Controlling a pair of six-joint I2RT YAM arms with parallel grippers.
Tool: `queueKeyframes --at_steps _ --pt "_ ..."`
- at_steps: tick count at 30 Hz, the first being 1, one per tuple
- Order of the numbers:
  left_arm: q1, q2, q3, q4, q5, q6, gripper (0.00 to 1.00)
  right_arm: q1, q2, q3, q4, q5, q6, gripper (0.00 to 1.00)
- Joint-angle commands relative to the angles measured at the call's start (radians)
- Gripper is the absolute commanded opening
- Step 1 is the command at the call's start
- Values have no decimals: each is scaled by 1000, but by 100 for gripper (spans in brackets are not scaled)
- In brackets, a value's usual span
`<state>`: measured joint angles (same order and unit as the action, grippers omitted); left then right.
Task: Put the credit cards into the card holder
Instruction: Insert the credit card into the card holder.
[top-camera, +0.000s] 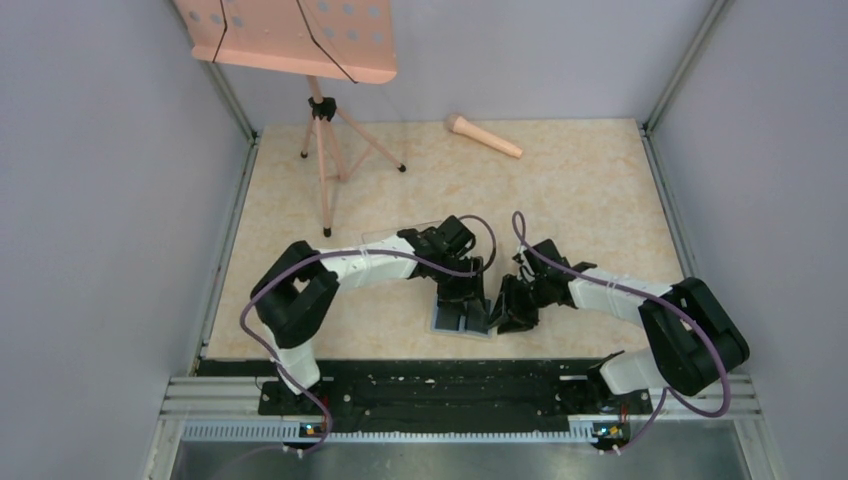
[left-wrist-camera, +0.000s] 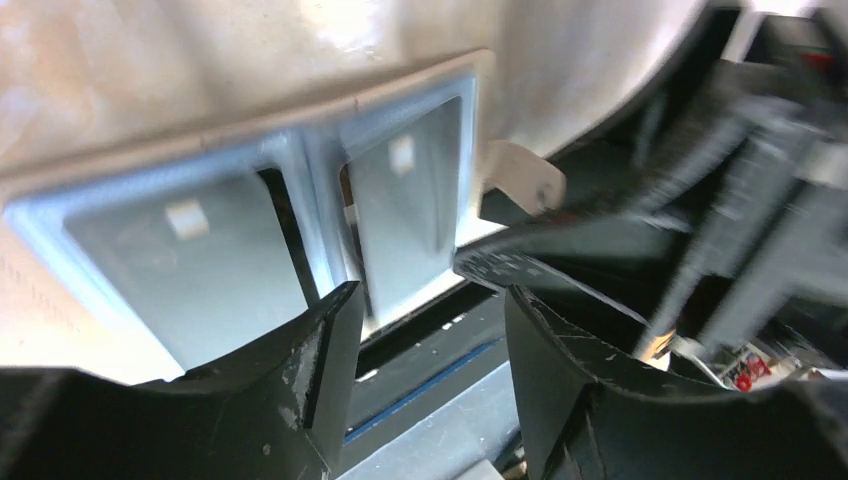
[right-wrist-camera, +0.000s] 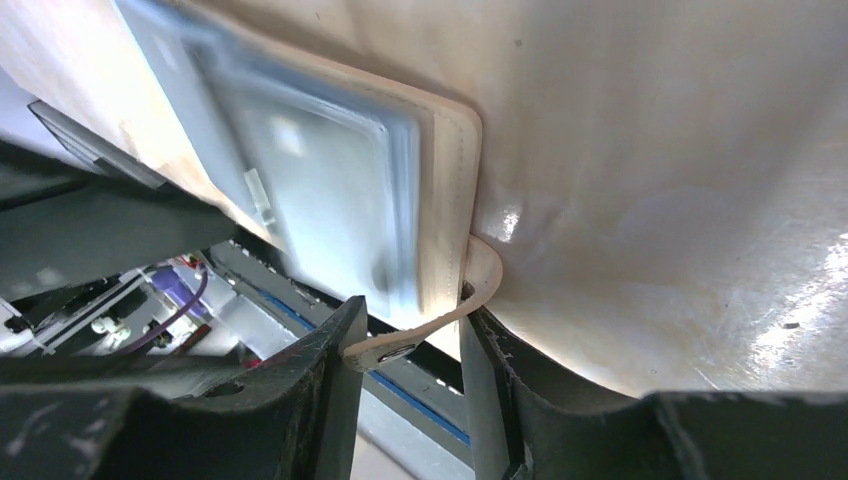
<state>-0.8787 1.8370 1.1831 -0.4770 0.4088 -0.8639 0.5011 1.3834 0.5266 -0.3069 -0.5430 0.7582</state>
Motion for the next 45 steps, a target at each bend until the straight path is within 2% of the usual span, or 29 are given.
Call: queueKeyframes --at_steps 1,9,18,27,31,34,37,39,45 --pt "0 -179 2 17 -117 33 61 4 -21 55 -4 1 -26 40" --pt "45 -348 -99 93 -203 30 68 6 -14 105 -32 2 -45 41" --pt "237 -522 -359 258 -81 -29 72 20 -8 152 -45 8 -45 45" --pt "419 -643 -511 160 -19 34 73 96 56 256 -37 8 -45 43" --pt "461 -634 -583 142 31 49 74 139 121 302 -17 14 -44 38" --pt "467 -595 -630 199 106 36 74 159 176 320 -3 16 -41 26" --pt "465 -547 -677 347 194 -10 73 166 222 327 -4 31 -42 14" --pt "460 -509 -686 397 222 -30 73 166 237 323 -11 52 -42 12" --pt "401 -379 -617 411 217 -22 73 167 278 307 -14 80 -57 8"
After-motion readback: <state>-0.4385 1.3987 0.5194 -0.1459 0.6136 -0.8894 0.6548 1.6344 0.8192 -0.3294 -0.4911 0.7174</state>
